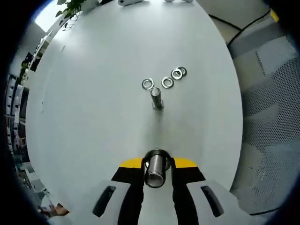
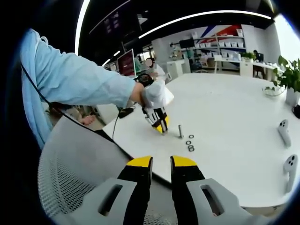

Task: Place the washer onto the threaded stud by aligning its center hole with the stud, sliding it down to the base, and recovering from edge contact or off-axis alignment until the washer reaches the visible bottom stop.

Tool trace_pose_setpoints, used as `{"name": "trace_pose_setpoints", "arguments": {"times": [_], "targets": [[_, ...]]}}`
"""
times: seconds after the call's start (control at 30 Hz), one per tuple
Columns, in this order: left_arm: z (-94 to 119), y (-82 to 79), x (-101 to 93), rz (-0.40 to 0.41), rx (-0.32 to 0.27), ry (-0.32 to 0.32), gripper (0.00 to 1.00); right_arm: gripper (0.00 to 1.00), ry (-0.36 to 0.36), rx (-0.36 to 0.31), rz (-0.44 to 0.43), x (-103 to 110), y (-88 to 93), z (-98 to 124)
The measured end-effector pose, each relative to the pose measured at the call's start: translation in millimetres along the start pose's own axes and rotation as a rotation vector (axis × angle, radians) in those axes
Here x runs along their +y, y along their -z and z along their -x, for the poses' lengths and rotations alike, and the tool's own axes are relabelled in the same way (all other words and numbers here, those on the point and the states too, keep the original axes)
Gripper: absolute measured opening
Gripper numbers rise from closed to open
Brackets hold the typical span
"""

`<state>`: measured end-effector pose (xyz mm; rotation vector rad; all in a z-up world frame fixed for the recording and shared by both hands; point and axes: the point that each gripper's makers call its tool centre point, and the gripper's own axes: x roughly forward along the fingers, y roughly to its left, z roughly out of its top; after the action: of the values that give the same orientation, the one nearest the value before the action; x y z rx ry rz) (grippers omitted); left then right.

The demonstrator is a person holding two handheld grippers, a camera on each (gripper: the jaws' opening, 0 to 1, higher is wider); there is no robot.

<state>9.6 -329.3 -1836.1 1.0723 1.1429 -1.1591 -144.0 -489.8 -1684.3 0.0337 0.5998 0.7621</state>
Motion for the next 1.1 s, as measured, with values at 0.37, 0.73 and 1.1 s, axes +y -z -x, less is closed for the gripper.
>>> {"name": "trace_pose_setpoints", "arguments": {"times": [0.37, 0.73, 1.1], "targets": [[35, 15.8, 4.8, 0.07, -0.052, -0.078, 0.25, 0.17, -0.006, -0.002, 0.004, 1, -0.5, 0], [106, 29.5, -9.9, 0.221, -0.231, -0.202, 0.23, 0.17, -0.016, 0.007, 0.005, 3, 1.1, 0], [232, 53.6, -12.9, 0.359, -0.424, -0.515, 0.2, 0.17, -0.033, 0.024, 0.009, 7, 3.7, 0]]}}
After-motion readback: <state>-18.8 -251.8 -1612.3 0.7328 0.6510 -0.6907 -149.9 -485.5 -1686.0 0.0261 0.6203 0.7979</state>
